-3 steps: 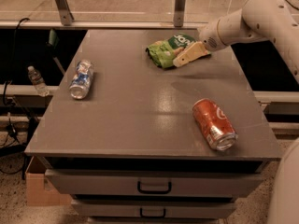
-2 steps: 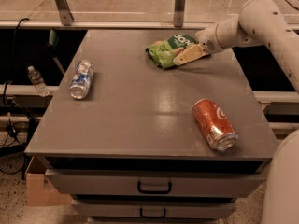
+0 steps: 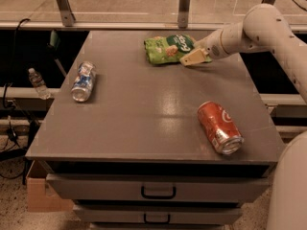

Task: Pick green rice chip bag

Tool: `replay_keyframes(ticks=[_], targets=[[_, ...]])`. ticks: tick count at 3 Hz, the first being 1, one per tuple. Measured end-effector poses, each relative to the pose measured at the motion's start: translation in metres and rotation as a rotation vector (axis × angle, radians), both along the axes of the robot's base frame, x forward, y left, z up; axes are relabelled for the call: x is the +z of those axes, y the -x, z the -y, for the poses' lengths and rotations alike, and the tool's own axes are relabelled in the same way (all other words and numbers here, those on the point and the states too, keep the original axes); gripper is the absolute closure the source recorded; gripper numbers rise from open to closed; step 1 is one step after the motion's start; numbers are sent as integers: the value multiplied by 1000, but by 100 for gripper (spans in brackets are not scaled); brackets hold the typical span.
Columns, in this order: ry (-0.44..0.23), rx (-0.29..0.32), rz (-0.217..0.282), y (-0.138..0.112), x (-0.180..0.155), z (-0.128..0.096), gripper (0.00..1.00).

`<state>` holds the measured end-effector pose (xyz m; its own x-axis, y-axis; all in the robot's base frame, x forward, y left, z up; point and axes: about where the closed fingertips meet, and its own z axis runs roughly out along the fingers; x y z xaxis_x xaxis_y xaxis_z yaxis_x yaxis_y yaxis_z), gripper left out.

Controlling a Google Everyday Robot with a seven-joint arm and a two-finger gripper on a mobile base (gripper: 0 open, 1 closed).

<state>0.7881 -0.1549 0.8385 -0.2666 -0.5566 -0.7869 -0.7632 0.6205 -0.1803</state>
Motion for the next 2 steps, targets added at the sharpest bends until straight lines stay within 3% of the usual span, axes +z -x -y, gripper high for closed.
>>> replay_keyframes(ticks=[1, 2], targets=[[0, 0, 0, 0, 3, 0, 86], [0, 0, 0, 0, 3, 0, 100]])
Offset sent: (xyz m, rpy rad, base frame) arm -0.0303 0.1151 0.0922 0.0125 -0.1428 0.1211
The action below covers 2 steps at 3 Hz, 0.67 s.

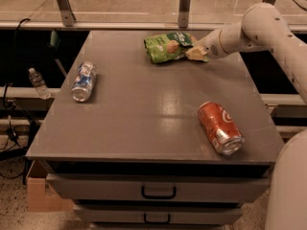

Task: Pick green rice chip bag

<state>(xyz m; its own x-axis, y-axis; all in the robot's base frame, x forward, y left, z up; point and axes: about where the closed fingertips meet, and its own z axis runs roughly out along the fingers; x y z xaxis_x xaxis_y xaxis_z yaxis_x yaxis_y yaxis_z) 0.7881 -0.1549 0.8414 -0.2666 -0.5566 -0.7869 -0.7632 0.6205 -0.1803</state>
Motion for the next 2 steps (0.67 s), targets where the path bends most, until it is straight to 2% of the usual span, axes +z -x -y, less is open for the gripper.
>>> replay_keyframes(ticks=[1, 2], targets=[[-4, 27, 43, 6, 23, -37, 100], [-18, 85, 163, 22, 82, -116, 100]])
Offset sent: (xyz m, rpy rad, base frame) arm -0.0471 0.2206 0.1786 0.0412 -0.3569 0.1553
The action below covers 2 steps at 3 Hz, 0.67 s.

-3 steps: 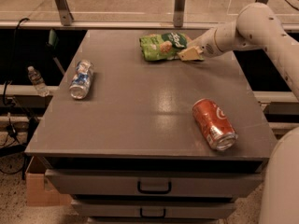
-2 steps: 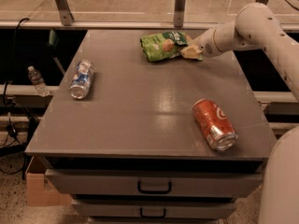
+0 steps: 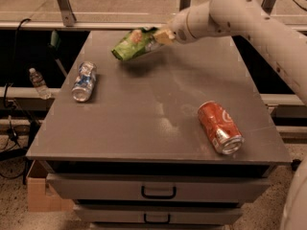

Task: Pick green rice chip bag

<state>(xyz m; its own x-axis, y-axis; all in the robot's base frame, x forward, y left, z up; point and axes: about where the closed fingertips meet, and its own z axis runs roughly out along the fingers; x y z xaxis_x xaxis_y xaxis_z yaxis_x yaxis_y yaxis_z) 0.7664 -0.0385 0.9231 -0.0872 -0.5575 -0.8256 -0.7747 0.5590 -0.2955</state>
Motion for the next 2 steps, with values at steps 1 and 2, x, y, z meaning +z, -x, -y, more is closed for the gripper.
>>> replay_keyframes(ticks=[1, 2], targets=[[1, 20, 166, 20, 71, -57, 100], [1, 21, 164, 20, 70, -57, 100]])
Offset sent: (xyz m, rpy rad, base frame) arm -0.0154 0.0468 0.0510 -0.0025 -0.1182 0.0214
